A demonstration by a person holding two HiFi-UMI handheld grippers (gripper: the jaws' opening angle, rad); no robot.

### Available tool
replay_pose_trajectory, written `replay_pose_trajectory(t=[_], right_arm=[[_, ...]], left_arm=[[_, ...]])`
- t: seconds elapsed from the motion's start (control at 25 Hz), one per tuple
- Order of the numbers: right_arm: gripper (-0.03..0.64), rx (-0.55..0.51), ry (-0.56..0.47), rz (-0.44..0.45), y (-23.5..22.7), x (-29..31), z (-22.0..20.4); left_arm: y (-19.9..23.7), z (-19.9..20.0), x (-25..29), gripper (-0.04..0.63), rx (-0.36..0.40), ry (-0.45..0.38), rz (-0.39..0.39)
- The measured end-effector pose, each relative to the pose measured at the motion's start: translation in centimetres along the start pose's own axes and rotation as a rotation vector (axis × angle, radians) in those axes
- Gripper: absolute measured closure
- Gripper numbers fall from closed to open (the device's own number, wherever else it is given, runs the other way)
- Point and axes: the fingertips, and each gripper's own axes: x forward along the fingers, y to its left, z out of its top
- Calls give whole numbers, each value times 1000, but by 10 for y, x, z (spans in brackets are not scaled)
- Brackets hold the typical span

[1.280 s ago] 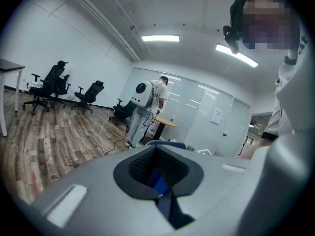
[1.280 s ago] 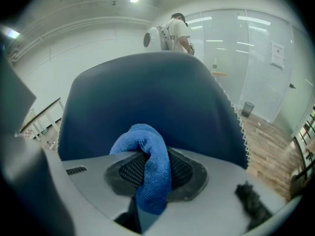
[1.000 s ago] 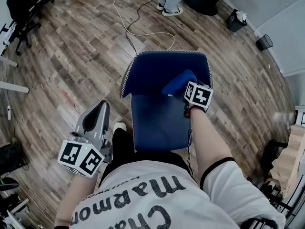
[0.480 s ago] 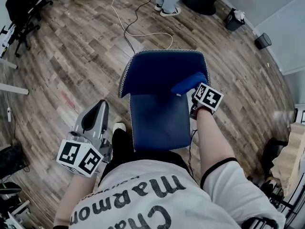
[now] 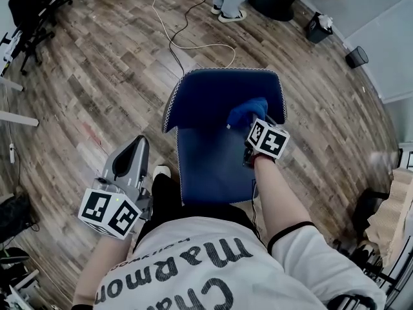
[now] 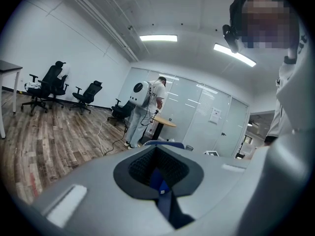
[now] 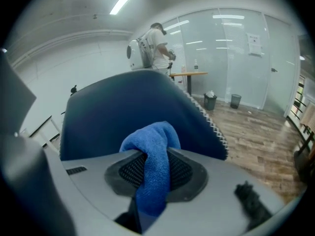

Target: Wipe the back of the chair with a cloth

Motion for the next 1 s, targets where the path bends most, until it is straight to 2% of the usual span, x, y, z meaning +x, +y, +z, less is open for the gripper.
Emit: replay_pose_trajectory(t=[0.2, 0.44, 0.6, 0.72, 1.0], right_arm=[[511, -161, 0, 166, 78, -3, -16], [511, -327, 66, 365, 170, -5, -50], [508, -431, 102, 484, 215, -8, -66], [507, -463, 117, 515, 231, -4, -70], [508, -410, 120, 473, 225, 15, -62]], left_arm=[[4, 0, 1, 586, -12, 1, 2], [10, -6, -3, 586, -22, 10, 9], [19, -7, -10, 586, -29, 9, 34], [25, -6, -13, 586, -32, 8, 47], [31, -9, -14, 586, -36, 18, 57]])
